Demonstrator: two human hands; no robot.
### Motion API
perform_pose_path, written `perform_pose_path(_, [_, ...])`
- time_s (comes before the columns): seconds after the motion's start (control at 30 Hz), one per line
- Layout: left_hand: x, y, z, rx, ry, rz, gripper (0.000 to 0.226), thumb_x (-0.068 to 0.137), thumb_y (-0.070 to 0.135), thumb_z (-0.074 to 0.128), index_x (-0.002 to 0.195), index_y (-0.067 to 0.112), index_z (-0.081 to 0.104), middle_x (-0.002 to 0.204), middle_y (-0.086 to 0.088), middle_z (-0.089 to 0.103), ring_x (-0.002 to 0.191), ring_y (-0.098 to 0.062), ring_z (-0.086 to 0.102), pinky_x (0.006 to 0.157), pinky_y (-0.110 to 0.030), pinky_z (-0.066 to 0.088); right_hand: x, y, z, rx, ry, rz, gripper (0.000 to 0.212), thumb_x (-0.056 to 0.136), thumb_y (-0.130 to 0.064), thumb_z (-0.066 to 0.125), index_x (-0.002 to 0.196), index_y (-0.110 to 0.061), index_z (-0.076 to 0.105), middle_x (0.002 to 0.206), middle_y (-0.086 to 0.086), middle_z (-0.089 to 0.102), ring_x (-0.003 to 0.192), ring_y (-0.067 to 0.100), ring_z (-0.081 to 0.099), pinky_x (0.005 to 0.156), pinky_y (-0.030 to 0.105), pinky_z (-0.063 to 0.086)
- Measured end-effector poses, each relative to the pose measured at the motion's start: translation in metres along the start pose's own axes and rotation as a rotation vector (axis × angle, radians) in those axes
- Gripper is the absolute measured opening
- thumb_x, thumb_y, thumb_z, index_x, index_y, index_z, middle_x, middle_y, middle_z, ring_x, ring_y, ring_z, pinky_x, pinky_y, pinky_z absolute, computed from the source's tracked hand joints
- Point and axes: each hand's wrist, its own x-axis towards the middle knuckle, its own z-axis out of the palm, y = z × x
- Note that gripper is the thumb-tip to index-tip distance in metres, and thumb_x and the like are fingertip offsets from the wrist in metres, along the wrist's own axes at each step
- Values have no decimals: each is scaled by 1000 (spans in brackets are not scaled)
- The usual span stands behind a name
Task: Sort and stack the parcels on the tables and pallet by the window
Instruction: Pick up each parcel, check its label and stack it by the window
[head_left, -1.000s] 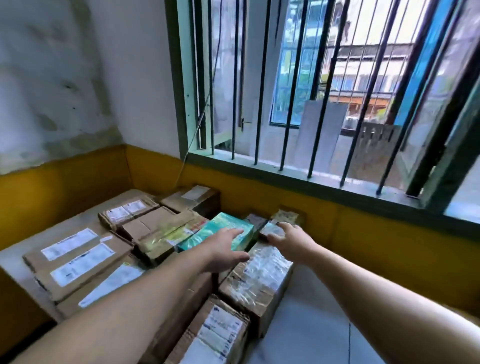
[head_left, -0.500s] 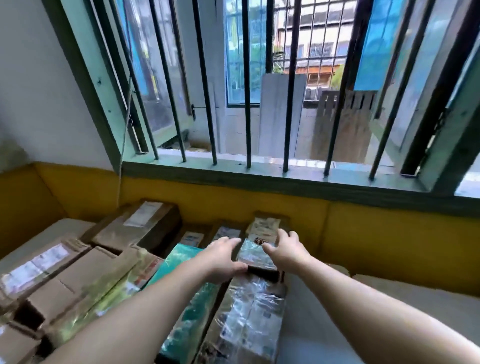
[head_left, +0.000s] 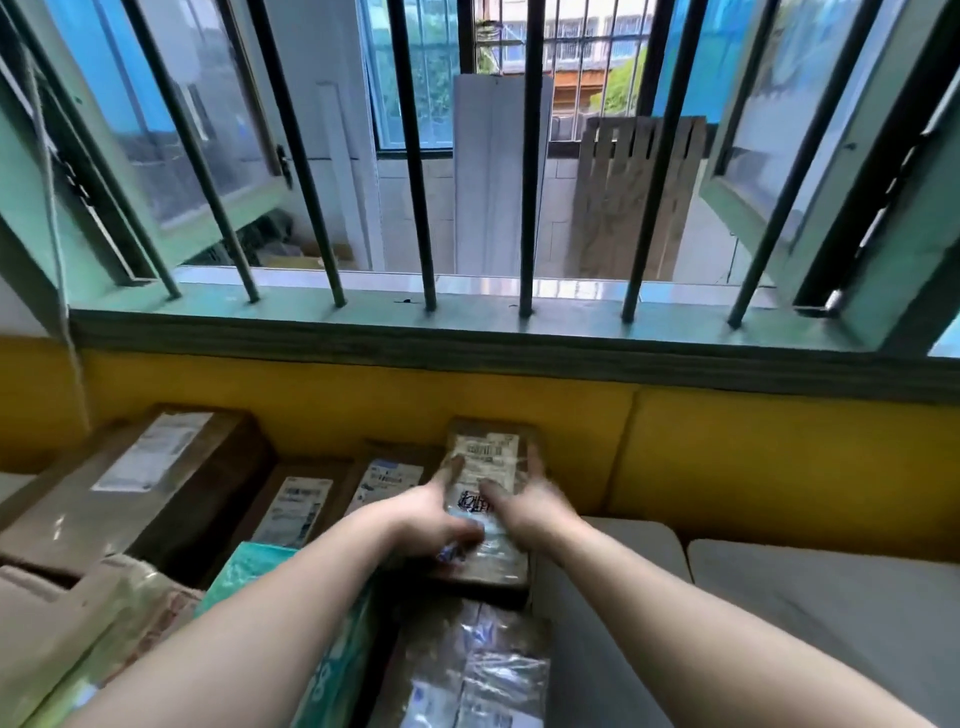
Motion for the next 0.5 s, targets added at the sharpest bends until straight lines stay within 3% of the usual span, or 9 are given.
perform_pose_path(0.13, [3, 2, -1, -44, 9, 20, 97, 85, 41, 67, 152, 40, -3, 139, -13, 51, 109, -20, 59, 85, -21, 43, 0, 0, -2, 48, 4, -42, 91, 94, -41, 63, 157, -30, -2, 136, 4, 60, 115, 24, 62, 92, 33, 52])
perform_pose_path(0.3, [-12, 14, -4, -78, 55, 60, 92, 89, 40, 64, 153, 35, -2, 144, -11, 46, 118, -20, 55, 82, -17, 37, -14, -6, -18, 112, 0, -82, 82, 90, -39, 68, 155, -32, 18, 128, 0, 63, 110, 20, 64, 87, 28, 52])
perform_pose_path(0.5, [-48, 39, -19, -262, 152, 179, 87, 91, 32, 64, 153, 38, 3, 151, -2, 38, 124, -18, 51, 102, -25, 41, -36, -26, -46, 149, 66, -203, 102, 81, -42, 75, 153, -47, 3, 132, 3, 54, 108, 21, 63, 86, 36, 57])
